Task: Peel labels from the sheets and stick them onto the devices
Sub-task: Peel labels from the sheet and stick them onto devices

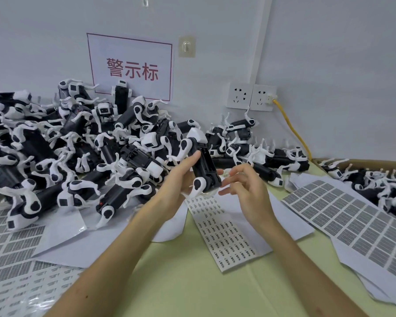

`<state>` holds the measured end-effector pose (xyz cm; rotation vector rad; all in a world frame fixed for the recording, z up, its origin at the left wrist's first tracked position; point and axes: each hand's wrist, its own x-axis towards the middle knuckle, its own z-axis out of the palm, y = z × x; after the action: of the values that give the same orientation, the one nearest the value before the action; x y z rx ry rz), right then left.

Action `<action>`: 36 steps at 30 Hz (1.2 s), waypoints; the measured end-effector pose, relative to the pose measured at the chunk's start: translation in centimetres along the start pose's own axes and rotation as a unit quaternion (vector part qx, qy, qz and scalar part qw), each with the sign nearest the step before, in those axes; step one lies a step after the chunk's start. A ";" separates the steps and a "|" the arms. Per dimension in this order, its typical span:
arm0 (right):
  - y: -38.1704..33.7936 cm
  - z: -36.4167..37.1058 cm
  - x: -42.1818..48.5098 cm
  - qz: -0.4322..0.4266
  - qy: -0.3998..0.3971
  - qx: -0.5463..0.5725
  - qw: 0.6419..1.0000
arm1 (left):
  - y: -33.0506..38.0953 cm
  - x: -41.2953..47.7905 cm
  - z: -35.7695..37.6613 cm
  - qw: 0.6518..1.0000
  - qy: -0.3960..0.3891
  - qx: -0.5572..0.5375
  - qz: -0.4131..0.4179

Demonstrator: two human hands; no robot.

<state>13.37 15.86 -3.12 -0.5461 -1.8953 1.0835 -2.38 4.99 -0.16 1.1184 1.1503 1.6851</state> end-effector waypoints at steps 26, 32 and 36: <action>0.5 -0.3 0.7 0.004 0.038 0.015 0.999 | -0.9 0.0 -0.1 1.000 -0.020 -0.002 -0.021; 0.5 -0.3 0.7 0.006 0.042 0.009 0.999 | -1.0 -0.1 -0.1 0.999 -0.016 -0.002 -0.031; 0.4 -0.3 0.6 0.013 0.039 0.005 0.999 | -1.0 -0.1 0.1 0.999 -0.026 0.001 -0.030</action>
<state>13.31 16.62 -3.08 -0.6010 -1.8186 1.0717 -2.17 5.23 -1.09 1.1122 1.1425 1.6001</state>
